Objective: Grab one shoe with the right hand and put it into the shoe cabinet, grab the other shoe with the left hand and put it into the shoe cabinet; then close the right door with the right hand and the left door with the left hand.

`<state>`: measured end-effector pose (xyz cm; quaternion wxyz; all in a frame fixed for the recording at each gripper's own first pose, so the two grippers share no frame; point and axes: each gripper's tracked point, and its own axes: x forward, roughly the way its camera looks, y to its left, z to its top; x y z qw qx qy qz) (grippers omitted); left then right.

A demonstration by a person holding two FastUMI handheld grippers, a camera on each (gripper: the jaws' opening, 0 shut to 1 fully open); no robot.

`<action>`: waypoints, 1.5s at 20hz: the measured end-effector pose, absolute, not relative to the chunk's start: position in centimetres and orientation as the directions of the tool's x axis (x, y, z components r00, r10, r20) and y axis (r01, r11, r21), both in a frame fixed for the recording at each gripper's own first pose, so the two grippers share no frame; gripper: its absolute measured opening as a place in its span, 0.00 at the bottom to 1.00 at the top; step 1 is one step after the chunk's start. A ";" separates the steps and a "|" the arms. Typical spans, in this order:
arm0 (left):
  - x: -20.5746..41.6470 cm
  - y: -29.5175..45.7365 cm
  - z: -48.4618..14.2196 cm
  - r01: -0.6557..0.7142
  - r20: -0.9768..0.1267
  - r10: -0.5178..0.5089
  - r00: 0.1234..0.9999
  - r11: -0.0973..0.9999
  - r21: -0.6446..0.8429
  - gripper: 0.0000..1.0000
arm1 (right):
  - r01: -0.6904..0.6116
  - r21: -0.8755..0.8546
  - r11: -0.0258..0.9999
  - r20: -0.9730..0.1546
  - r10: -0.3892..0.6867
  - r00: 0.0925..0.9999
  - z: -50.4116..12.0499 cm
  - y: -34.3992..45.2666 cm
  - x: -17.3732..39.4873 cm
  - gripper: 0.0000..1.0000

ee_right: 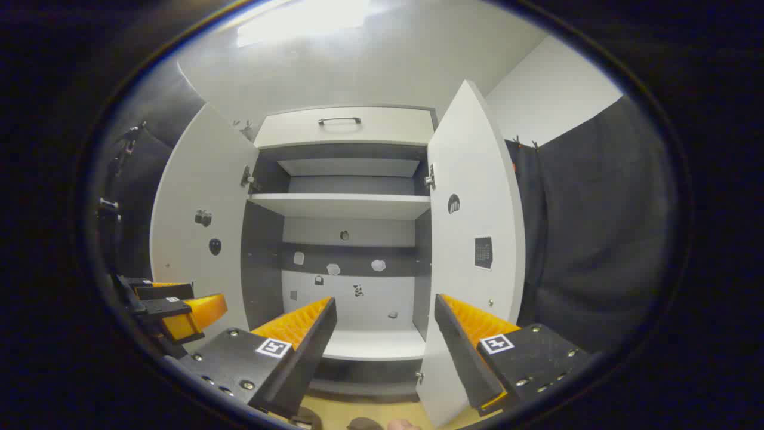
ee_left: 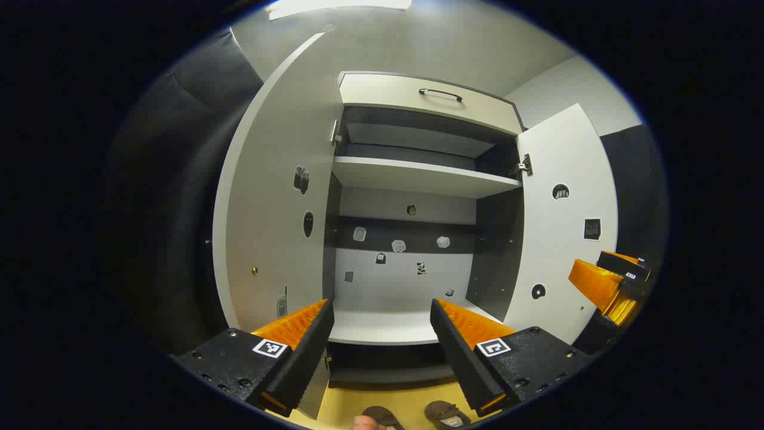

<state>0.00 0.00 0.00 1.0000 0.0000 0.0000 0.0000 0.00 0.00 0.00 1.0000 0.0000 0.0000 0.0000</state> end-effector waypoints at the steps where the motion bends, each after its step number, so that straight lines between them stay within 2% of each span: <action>1: 0.2 0.1 -0.1 0.002 -0.002 -0.002 1.000 1.000 -0.004 0.99 | 0.006 -0.001 1.000 -0.001 -0.006 1.000 -0.2 0.1 0.1 0.99; 10: 2.3 0.7 -0.4 0.028 0.008 -0.028 1.000 1.000 -0.012 0.99 | 0.060 -0.059 0.996 -0.032 -0.062 0.998 -1.9 0.1 0.4 0.99; 19: 2.1 1.5 -0.2 0.014 0.011 -0.014 1.000 1.000 -0.004 0.99 | 0.036 -0.050 0.998 -0.067 -0.040 0.997 -3.6 1.2 0.6 0.99; 20: 2.0 1.6 -0.2 0.011 0.011 -0.011 1.000 1.000 -0.003 0.99 | 0.035 -0.048 0.998 -0.068 -0.038 0.997 -3.7 1.2 0.6 0.95; 23: 1.8 1.9 0.0 -0.002 0.014 0.002 1.000 1.000 -0.004 0.99 | 0.034 -0.039 0.999 -0.085 -0.037 0.996 -4.9 0.9 0.4 0.99; 26: 1.7 2.5 0.3 -0.021 0.020 0.021 1.000 1.000 -0.009 0.99 | 0.046 -0.037 0.998 -0.145 -0.051 0.988 -8.6 -0.4 -0.2 0.99; 30: 1.2 4.0 0.3 -0.080 0.019 0.079 0.997 0.997 0.011 0.99 | 0.037 -0.001 0.999 -0.295 -0.036 0.955 -16.2 -1.1 -1.8 0.99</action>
